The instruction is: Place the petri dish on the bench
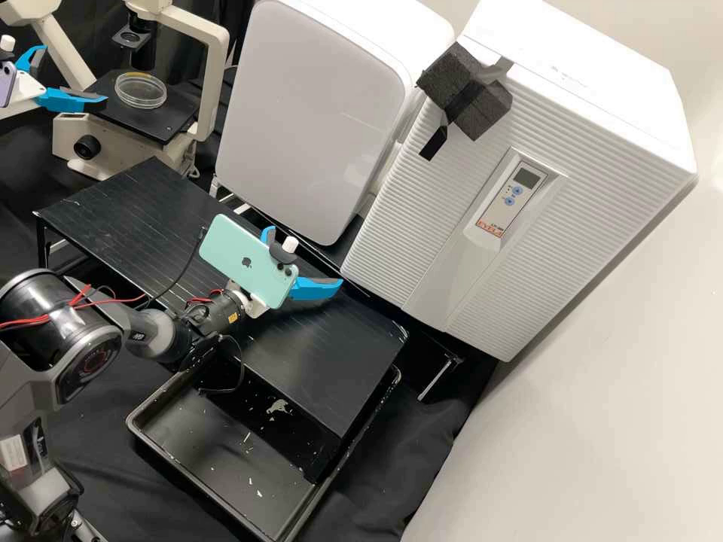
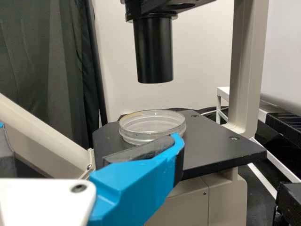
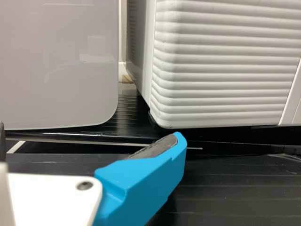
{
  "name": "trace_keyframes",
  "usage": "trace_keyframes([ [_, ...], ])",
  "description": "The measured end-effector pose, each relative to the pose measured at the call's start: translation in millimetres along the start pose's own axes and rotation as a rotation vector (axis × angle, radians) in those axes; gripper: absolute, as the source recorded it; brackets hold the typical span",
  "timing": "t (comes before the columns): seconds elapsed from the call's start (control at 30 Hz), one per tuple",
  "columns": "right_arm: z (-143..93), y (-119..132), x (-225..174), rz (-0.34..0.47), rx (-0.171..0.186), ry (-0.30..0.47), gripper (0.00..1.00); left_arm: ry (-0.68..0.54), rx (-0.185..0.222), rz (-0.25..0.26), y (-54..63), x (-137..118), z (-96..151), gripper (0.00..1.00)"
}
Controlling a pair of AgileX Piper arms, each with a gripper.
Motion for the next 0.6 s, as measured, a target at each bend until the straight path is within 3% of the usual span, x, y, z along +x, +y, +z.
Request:
trace_keyframes([
  [0.4,0,0,0,0.0,0.0,0.0,1.0,-0.004,0.0,-0.001,-0.3,0,1,1.0],
  [0.6,0,0,0,0.0,0.0,0.0,1.0,-0.027,0.0,0.026,8.6,12,8,1.0],
])
